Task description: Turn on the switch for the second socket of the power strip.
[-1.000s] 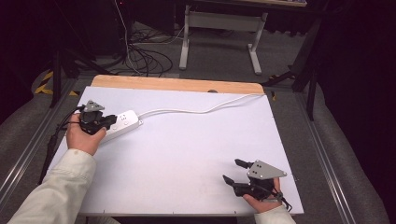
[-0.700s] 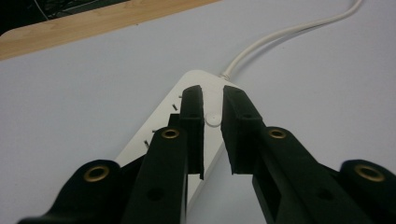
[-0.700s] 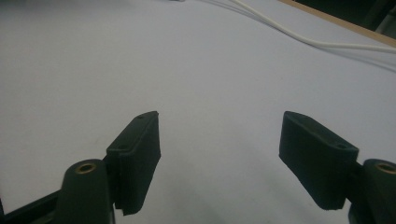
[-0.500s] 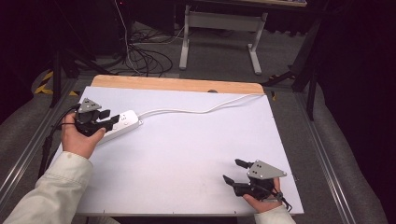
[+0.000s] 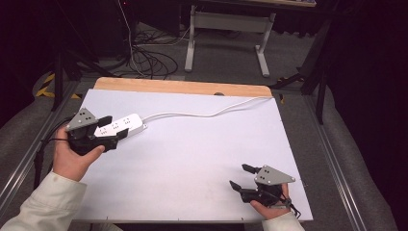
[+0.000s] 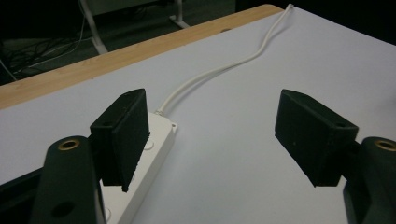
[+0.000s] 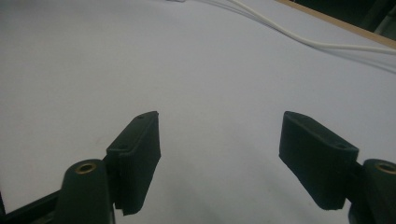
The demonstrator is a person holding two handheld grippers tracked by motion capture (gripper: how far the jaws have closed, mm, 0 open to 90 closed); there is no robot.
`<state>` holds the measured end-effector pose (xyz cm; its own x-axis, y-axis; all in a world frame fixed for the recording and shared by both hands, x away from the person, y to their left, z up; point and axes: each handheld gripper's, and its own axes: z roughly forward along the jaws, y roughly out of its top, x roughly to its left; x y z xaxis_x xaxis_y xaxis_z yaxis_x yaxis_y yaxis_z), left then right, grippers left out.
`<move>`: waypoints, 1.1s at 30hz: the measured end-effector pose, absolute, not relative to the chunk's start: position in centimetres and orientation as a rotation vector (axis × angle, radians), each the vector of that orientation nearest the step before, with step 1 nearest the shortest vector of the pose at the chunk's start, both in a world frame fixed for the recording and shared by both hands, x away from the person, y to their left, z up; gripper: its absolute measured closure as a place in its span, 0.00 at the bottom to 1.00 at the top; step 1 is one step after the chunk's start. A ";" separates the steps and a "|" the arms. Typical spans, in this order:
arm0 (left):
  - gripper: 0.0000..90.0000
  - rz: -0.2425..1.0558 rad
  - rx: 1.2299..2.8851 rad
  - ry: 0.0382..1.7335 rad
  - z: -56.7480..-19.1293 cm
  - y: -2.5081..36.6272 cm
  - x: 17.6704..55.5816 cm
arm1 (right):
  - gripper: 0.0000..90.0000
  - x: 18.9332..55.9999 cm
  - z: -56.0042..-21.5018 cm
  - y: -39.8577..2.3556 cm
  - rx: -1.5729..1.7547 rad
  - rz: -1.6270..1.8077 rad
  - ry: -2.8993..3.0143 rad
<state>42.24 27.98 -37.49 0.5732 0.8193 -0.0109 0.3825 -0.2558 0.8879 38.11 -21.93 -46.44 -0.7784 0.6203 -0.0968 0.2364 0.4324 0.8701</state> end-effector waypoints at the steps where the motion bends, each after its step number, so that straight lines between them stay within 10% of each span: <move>1: 0.28 0.580 1.860 0.976 -37.5 28.0 42.2 | 0.33 38.1 -46.4 -21.9 0.727 1.294 2.286; 33: 0.14 0.467 1.860 0.712 -46.2 28.5 36.2 | 0.33 38.1 -46.4 -22.0 0.721 1.297 2.279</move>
